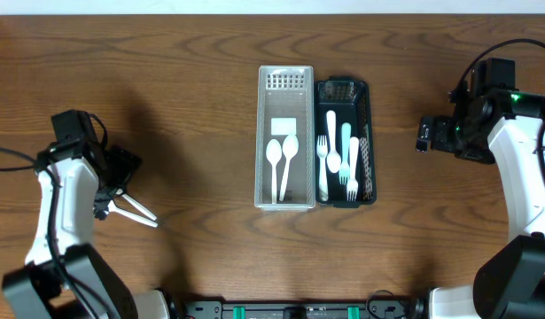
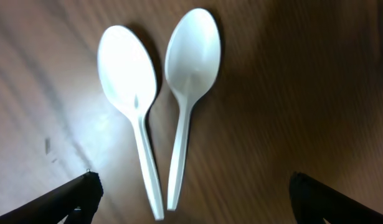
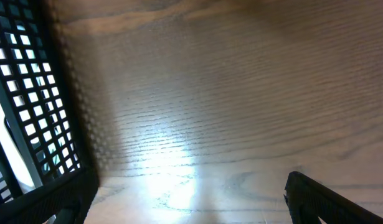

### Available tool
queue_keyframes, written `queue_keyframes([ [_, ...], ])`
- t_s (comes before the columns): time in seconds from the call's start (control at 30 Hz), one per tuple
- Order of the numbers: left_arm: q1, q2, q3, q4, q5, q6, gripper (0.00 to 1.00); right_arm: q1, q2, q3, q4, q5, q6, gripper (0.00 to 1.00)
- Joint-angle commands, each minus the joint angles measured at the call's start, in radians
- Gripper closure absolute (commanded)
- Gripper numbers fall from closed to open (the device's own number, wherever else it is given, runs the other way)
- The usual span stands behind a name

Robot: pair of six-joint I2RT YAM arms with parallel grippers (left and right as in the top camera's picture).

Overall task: Pack container
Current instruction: 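Move the left gripper back and grasp a third spoon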

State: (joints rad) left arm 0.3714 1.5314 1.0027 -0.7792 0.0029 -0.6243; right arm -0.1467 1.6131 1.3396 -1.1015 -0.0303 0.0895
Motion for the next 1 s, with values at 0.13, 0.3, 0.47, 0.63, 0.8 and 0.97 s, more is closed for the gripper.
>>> queue_keyframes([
  [0.13, 0.004, 0.115, 0.002, 0.051, 0.041, 0.034, 0.02, 0.002, -0.003, -0.002, -0.010, -0.004, -0.017, 0.01],
  [0.3, 0.004, 0.171, 0.002, 0.091, 0.065, 0.044, 0.02, 0.002, -0.003, -0.002, -0.010, -0.004, -0.016, 0.01],
  [0.47, 0.004, 0.208, 0.002, 0.115, 0.065, 0.048, 0.02, 0.002, -0.003, -0.002, -0.010, -0.004, -0.016, 0.01],
  [0.63, 0.004, 0.225, 0.001, 0.139, 0.063, 0.048, 0.02, 0.002, -0.003, -0.002, -0.011, -0.004, -0.017, 0.01],
  [0.8, 0.004, 0.251, 0.002, 0.161, 0.039, 0.048, 0.02, 0.002, -0.003, -0.002, -0.013, -0.004, -0.017, 0.01],
  [0.97, 0.004, 0.282, 0.002, 0.161, 0.038, 0.048, 0.02, 0.004, -0.003, -0.002, -0.014, -0.004, -0.016, 0.01],
])
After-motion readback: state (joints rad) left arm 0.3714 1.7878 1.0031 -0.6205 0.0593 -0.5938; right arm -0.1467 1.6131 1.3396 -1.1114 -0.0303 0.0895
